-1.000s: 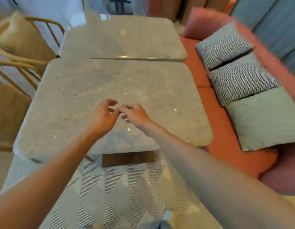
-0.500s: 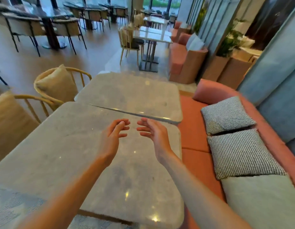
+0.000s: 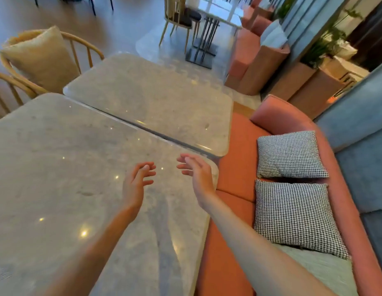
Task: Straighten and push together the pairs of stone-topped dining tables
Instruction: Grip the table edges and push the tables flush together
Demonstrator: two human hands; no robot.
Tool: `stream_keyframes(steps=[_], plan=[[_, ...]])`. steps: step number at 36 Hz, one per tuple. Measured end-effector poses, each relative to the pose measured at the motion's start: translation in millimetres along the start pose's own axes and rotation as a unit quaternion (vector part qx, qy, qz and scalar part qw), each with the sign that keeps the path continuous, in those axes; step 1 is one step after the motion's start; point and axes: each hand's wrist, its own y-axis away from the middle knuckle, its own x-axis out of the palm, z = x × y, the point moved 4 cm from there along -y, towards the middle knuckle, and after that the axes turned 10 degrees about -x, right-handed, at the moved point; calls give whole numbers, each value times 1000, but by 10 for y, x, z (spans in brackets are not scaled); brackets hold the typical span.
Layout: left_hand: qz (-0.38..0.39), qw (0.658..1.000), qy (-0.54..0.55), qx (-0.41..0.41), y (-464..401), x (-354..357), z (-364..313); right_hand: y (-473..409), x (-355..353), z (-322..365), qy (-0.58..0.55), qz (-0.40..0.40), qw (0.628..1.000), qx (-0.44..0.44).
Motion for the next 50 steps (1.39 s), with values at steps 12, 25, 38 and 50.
stream_keyframes(steps=[12,25,38,50], plan=[[-252,961,57,-95,486,-543,641,-154,321,-921,24,213,974,71],[-291,913,133,-254,1143,-564,1850,5,-245,-1773,186,230,936,191],[-367,878,92,-295,1243,-230,2460,32,-248,-2168,287,326,880,194],[-561,723,-126,-382,1142,565,2177,-226,-361,-2351,371,601,707,34]])
